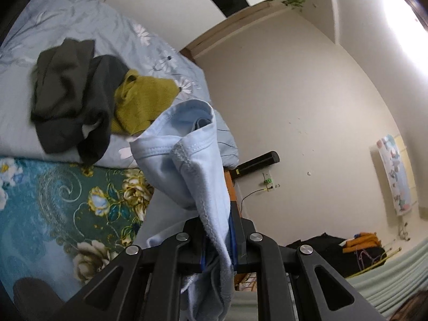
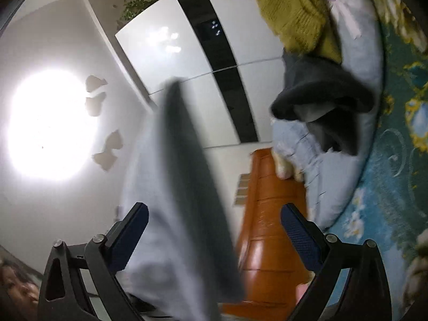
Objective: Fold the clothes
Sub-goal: 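Lift the folded light blue sweatshirt with both grippers and carry it to the clothes stack, then lower the folded sweatshirt onto the stack of folded clothes with both grippers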
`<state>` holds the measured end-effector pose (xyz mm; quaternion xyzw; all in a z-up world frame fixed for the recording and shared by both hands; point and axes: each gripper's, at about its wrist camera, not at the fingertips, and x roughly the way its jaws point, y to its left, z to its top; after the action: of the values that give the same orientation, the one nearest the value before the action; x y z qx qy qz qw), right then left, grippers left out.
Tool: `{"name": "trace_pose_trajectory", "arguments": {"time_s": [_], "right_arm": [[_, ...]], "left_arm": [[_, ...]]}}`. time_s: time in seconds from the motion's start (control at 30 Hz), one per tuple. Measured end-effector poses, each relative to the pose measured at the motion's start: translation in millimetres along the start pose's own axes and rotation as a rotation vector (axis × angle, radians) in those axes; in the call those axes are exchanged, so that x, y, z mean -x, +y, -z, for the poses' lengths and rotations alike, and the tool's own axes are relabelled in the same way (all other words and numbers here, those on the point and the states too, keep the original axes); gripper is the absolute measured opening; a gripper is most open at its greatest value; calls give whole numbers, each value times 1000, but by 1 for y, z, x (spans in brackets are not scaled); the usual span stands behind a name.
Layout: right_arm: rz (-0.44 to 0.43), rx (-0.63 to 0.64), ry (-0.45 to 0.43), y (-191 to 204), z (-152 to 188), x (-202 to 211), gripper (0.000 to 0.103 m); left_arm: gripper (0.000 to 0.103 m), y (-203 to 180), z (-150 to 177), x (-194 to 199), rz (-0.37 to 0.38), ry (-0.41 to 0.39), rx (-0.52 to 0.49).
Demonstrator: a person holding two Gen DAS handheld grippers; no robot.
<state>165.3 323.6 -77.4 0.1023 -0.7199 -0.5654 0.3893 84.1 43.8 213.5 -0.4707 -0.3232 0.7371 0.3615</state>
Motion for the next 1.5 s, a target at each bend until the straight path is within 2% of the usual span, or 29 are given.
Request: {"name": "trace_pose_trajectory", "arguments": {"time_s": [0.03, 0.13, 0.23, 0.33, 0.43, 0.57, 0.67, 0.77, 0.87, 1.0, 1.17, 1.23, 1.37, 1.43, 1.5], "right_arm": [[20, 15, 2, 5, -2, 1, 61], [142, 53, 23, 16, -9, 5, 22], [241, 91, 42, 29, -18, 16, 13], [312, 140, 53, 46, -31, 30, 11], [396, 232, 63, 83, -55, 46, 11], [580, 355, 81, 139, -102, 67, 11], [736, 421, 91, 180, -145, 82, 11], [855, 458, 86, 209, -182, 94, 11], [976, 478, 78, 227, -218, 100, 11], [1126, 476, 98, 228, -262, 106, 11], [1200, 492, 116, 235, -301, 109, 10], [1221, 487, 116, 231, -314, 111, 10], [1262, 437, 109, 208, -330, 125, 10], [1276, 406, 100, 195, -335, 134, 10], [1257, 385, 77, 190, -335, 145, 10]], "left_arm": [[13, 6, 0, -3, -9, 5, 5], [13, 21, 2, -12, -9, 20, 33], [13, 29, 3, -27, -2, 45, 41], [13, 35, 0, -51, 21, 73, 44], [14, 36, -2, -89, 64, 98, 45], [14, 37, -3, -156, 110, 150, 57], [14, 38, 0, -214, 144, 202, 70], [14, 39, 1, -269, 163, 244, 90], [14, 36, 2, -310, 166, 259, 94], [14, 30, 2, -359, 151, 265, 79], [15, 27, 6, -395, 131, 253, 47], [15, 32, 8, -404, 87, 263, 33], [15, 61, 13, -413, 17, 285, 64], [19, 77, 15, -412, -15, 288, 87], [21, 87, 15, -406, -15, 285, 108]]}}
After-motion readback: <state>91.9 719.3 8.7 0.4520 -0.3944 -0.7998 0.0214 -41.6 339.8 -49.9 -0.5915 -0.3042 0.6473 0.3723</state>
